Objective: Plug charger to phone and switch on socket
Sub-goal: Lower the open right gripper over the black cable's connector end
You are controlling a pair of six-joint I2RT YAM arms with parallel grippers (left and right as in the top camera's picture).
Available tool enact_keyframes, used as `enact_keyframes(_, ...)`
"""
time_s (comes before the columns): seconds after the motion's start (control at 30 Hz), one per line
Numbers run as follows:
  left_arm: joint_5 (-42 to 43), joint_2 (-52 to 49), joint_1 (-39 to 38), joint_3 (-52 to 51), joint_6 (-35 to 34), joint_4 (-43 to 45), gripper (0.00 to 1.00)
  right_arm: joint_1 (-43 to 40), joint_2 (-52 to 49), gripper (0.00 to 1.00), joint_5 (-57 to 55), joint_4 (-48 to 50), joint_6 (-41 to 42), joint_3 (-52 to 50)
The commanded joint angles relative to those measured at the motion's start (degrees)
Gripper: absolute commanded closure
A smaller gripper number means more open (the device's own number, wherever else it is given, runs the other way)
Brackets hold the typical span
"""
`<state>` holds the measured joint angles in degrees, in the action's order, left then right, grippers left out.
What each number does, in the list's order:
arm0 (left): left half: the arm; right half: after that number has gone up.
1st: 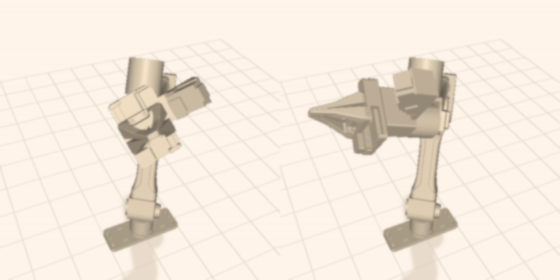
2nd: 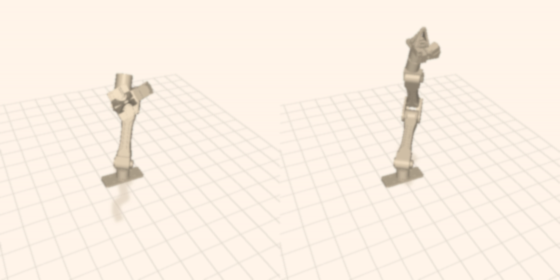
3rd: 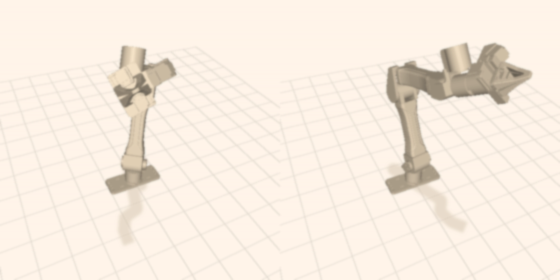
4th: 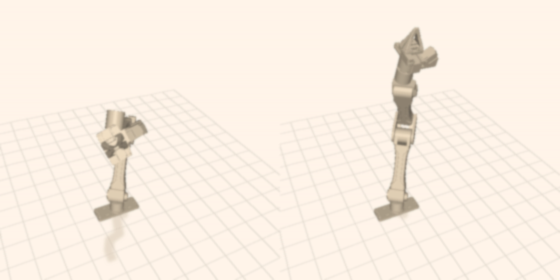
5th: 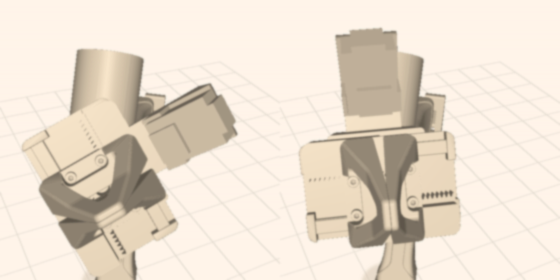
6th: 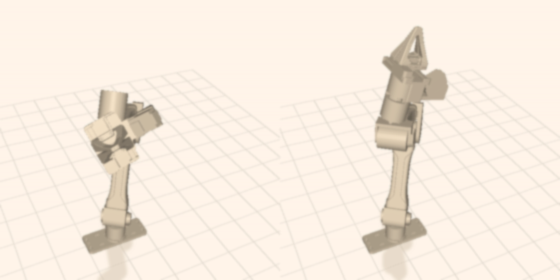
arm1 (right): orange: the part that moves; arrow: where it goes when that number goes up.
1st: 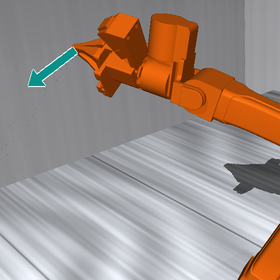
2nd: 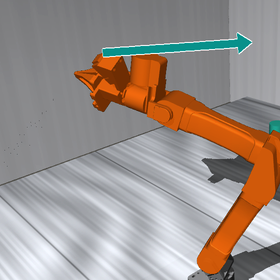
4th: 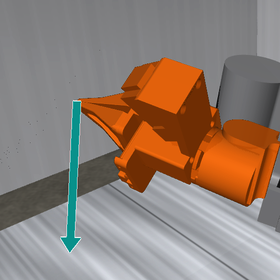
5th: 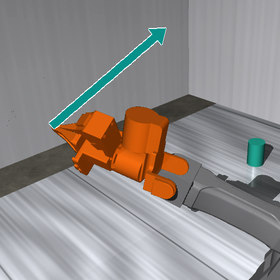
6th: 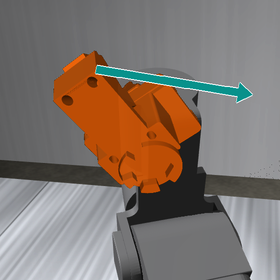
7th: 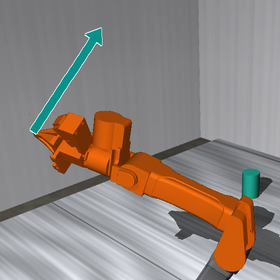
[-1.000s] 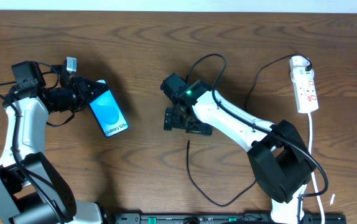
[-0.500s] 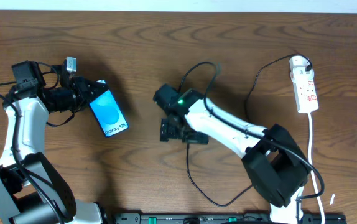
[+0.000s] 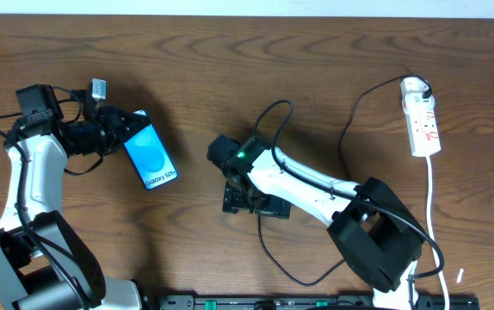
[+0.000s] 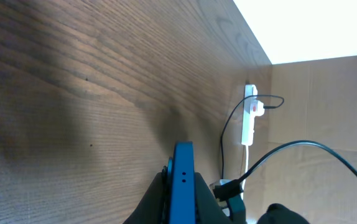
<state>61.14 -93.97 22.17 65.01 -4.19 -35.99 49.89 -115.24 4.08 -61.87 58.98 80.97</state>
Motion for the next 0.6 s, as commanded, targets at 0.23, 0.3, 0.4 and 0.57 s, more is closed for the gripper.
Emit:
enact_keyframes(0.23,1.33,1.27,0.09,1.86,0.57,-0.20,0.93,0.46,-0.61,0.01,-1.86,4.98,1.79,-2.03)
enact_keyframes(0.3,1.33,1.27,0.09,1.86,0.57,-0.20,0.93,0.46,-0.61,0.01,-2.08,4.98,1.79,-2.03)
enact_keyframes(0.4,1.36,1.27,0.09,1.86,0.55,-0.24,0.93,0.44,-0.90,0.01,-2.05,5.35,1.79,-2.03)
enact_keyframes(0.57,1.36,1.27,0.09,1.86,0.55,-0.22,0.93,0.42,-2.34,0.01,-1.73,5.81,1.66,-2.03)
